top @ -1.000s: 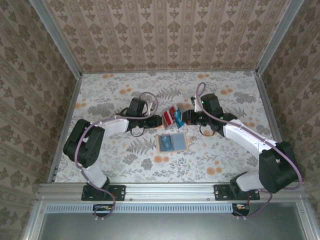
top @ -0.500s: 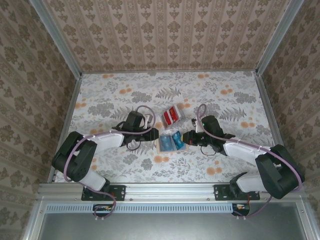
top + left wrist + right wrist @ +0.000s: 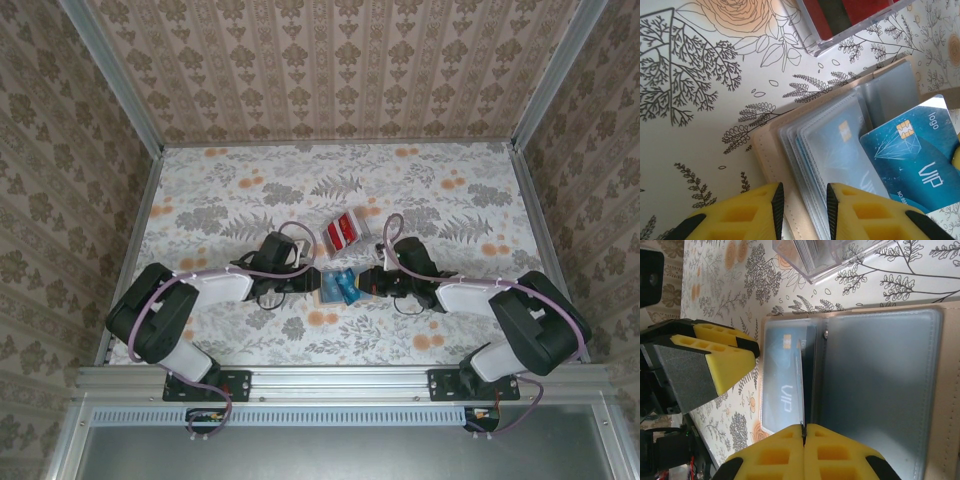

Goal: Put the credit cards into the card holder

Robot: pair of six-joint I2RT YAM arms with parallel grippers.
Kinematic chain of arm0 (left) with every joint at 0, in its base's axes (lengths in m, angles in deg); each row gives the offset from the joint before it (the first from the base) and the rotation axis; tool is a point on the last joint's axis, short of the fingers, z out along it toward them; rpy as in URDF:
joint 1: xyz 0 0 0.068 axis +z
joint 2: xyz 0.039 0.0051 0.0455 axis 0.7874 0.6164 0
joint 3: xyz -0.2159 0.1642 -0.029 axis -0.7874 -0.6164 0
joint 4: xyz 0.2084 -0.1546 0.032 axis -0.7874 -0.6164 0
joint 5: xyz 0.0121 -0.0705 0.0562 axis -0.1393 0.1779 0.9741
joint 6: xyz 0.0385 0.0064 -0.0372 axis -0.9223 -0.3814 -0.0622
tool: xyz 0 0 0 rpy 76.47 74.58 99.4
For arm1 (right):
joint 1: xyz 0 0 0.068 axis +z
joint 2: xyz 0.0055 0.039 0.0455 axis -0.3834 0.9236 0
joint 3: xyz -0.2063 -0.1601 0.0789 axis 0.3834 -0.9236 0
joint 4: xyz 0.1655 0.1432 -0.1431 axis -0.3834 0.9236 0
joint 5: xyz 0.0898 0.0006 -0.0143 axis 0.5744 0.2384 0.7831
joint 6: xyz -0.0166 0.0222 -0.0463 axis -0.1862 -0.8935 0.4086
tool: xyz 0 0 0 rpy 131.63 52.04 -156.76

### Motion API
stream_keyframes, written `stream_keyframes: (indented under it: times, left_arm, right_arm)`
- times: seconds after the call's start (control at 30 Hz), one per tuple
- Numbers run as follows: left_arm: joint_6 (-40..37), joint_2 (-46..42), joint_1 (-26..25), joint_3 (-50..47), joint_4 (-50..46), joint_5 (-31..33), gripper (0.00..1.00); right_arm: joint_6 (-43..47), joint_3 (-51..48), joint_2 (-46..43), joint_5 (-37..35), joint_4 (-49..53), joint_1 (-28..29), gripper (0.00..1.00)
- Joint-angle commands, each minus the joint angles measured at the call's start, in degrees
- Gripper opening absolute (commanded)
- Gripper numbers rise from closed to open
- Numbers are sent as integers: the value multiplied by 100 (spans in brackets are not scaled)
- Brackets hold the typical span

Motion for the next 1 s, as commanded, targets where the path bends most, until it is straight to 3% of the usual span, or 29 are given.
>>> stream_keyframes:
  times: [0.0,0.3,0.67,0.97]
  left_arm:
    - [103,32,-41,-71,-40,152,31]
    - [112,101,-41,-77,-73,201,31]
    - [172,167,-50,-126,-7,197,30]
    - [235,330,-77,-89,97,159,30]
  right_arm:
    - [30,-47,-134,-116,39,12,8]
    - [127,-100,-493,-271,383,-57,8]
    - [-140,-13,556,-184,-129,65,8]
    - [-234,57,549,-128,-228,74,8]
